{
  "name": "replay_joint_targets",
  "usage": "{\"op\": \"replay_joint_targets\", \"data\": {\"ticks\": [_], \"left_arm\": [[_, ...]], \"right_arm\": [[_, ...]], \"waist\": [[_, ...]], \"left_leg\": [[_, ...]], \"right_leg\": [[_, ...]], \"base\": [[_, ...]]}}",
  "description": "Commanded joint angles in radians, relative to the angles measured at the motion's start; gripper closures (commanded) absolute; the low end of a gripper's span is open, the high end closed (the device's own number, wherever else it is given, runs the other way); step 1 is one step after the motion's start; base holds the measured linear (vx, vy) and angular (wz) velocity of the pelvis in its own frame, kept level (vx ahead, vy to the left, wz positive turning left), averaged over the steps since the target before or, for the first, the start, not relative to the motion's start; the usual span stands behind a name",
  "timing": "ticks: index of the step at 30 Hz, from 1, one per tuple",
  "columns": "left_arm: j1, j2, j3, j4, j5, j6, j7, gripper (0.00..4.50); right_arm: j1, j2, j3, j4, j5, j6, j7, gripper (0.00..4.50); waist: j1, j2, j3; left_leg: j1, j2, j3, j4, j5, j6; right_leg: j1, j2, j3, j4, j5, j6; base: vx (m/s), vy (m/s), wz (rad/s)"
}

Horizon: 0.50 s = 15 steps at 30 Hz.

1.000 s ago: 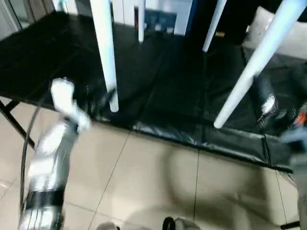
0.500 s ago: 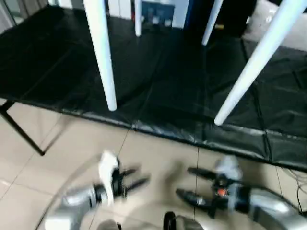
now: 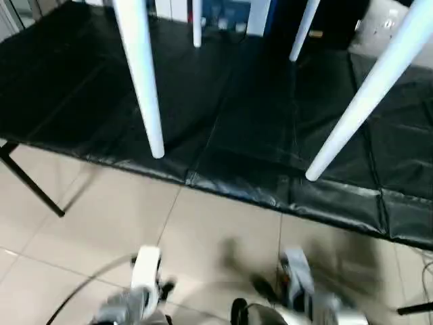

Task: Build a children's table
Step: Flip table

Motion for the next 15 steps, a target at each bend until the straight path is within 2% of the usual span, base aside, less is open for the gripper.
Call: {"op": "replay_joint_targets", "data": {"ticks": [1, 3, 5, 8, 10, 15], "left_arm": [[-0.005, -0.019, -0.009, 0.047, 0.029, -0.006, 0.041, 1.69], [-0.006, -0.033, 0.021, 0.086, 0.018, 0.005, 0.051, 1.69], [-0.008, -0.036, 0.026, 0.100, 0.016, 0.005, 0.045, 1.69], [-0.013, -0.040, 0.034, 0.119, 0.014, -0.004, 0.039, 1.69], [-0.013, -0.040, 0.034, 0.119, 0.014, -0.004, 0.039, 1.69], [-0.013, -0.040, 0.034, 0.119, 0.014, -0.004, 0.039, 1.69]], "right_arm": [[0.000, 0.021, -0.017, 0.093, -0.026, 0.018, -0.096, 0.00], [0.016, 0.047, 0.011, 0.155, -0.075, -0.027, -0.093, 0.00], [0.011, 0.055, 0.016, 0.176, -0.089, -0.041, -0.088, 0.00], [-0.001, 0.070, 0.025, 0.207, -0.111, -0.071, -0.079, 0.00], [-0.001, 0.070, 0.025, 0.207, -0.111, -0.071, -0.079, 0.00], [-0.001, 0.070, 0.025, 0.207, -0.111, -0.071, -0.079, 0.00]], "waist": [[-0.002, 0.008, -0.053], [-0.003, 0.007, -0.043], [-0.002, 0.010, -0.042], [-0.003, 0.010, -0.043], [-0.003, 0.008, -0.046], [-0.003, 0.008, -0.051]], "left_leg": [[-0.010, 0.014, 0.018, -0.062, -0.115, 0.092], [-0.006, 0.014, 0.018, -0.068, -0.212, 0.067], [-0.001, 0.018, 0.017, -0.071, -0.237, 0.060], [-0.001, 0.018, 0.014, -0.074, -0.260, 0.052], [-0.004, 0.017, 0.013, -0.075, -0.259, 0.052], [-0.006, 0.019, 0.015, -0.074, -0.233, 0.064]], "right_leg": [[0.072, -0.069, 0.042, -0.056, -0.219, -0.243], [0.066, -0.073, 0.041, -0.076, -0.395, -0.190], [0.057, -0.074, 0.043, -0.084, -0.443, -0.170], [0.056, -0.072, 0.041, -0.085, -0.458, -0.155], [0.060, -0.071, 0.042, -0.083, -0.454, -0.151], [0.061, -0.070, 0.043, -0.075, -0.385, -0.175]], "base": [[0.000, 0.000, 0.00], [0.000, 0.000, 0.00], [0.000, 0.000, 0.00], [0.000, 0.000, 0.00], [0.000, 0.000, 0.00], [0.000, 0.000, 0.00]]}}
